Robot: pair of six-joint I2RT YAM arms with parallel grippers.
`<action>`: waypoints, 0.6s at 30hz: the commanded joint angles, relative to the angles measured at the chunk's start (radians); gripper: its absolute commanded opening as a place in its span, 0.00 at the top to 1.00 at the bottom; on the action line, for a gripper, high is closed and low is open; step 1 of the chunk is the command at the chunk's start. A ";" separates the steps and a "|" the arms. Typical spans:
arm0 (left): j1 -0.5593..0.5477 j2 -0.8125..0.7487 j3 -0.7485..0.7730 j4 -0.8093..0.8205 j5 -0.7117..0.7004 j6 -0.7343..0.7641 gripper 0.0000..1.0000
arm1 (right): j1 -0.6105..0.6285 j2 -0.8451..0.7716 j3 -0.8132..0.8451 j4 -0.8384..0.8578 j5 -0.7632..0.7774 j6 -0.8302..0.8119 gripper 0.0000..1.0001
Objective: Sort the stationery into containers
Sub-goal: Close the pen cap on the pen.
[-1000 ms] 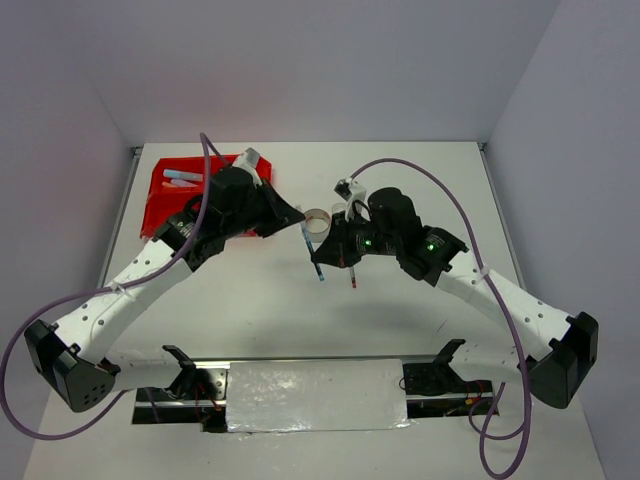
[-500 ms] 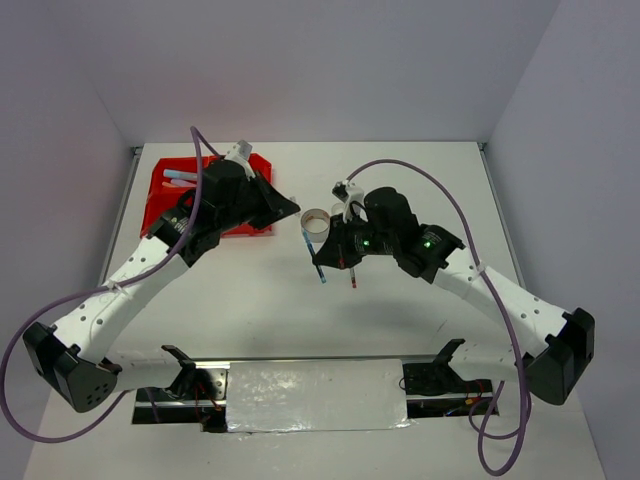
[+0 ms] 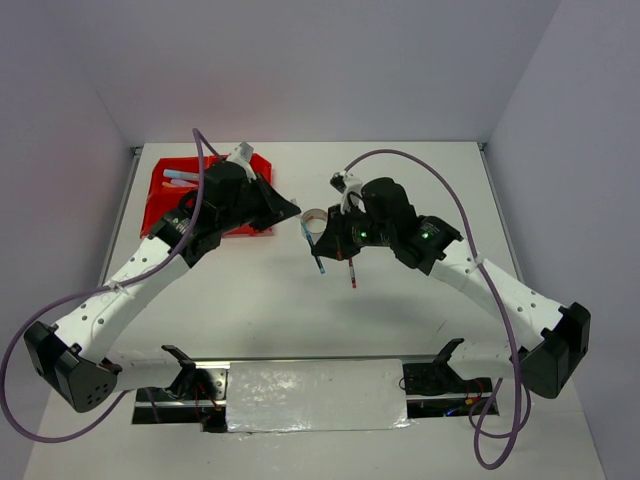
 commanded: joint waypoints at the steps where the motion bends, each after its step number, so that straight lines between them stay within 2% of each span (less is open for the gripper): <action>1: 0.003 -0.002 -0.005 0.040 0.018 -0.001 1.00 | -0.012 0.009 0.050 -0.003 0.004 -0.020 1.00; 18: 0.008 0.038 0.018 0.028 0.014 0.021 1.00 | -0.026 0.041 0.091 -0.002 -0.033 -0.020 1.00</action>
